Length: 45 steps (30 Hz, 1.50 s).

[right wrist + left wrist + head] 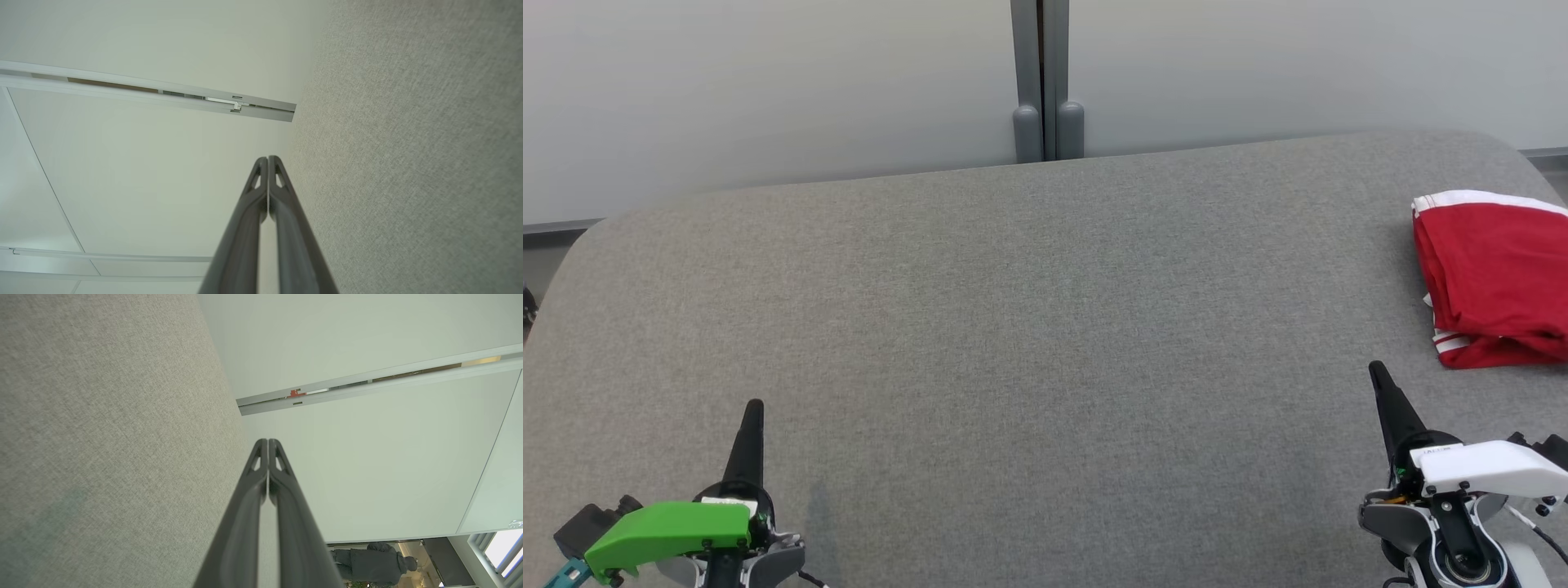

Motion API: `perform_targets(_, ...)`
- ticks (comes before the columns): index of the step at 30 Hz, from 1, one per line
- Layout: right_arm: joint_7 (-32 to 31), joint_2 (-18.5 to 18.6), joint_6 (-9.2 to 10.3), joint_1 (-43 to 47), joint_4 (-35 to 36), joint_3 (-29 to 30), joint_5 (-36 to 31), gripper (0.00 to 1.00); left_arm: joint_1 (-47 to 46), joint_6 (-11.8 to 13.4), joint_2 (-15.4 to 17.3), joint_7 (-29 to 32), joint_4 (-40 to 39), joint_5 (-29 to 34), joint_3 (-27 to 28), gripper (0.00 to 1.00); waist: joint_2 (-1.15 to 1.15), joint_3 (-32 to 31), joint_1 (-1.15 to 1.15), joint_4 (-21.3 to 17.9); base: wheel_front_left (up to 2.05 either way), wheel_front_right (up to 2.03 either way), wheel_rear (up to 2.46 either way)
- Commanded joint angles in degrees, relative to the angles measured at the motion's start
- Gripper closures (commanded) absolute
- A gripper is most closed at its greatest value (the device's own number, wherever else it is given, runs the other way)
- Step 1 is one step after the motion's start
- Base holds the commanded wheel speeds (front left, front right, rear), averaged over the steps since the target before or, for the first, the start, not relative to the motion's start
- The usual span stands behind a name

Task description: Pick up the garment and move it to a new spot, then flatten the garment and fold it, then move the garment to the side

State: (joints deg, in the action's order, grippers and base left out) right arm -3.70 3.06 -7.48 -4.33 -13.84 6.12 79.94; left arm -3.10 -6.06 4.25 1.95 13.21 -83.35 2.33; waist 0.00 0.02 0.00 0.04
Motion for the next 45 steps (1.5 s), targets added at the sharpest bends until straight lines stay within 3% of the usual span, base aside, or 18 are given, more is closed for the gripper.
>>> perform_targets(1, -0.38, 0.11, -0.03, -1.04, 0.06, 0.16, 1.41, 1.0, -1.46, -0.5, 0.27, 0.4, -0.05, -1.43, 0.51, 1.0, 0.0, 0.01, 0.0, 0.0, 0.0, 0.0, 0.0)
perform_targets(27, -3.11, -0.2, -0.02, -2.17, -0.27, 0.51, 12.86, 1.0, -3.63, -1.69, -0.02, 3.36, 0.85, -10.92, 2.59, 1.0, 0.0, 0.16, 0.0, -0.04, 0.0, 0.0, 0.0)
perform_targets(45, -3.07, -0.18, -0.02, -2.09, -0.26, 0.49, 12.63, 1.0, -3.51, -1.64, -0.33, 3.54, 0.86, -10.17, 2.87, 1.0, 0.0, 0.16, 0.0, -0.04, 0.0, 0.0, 0.0)
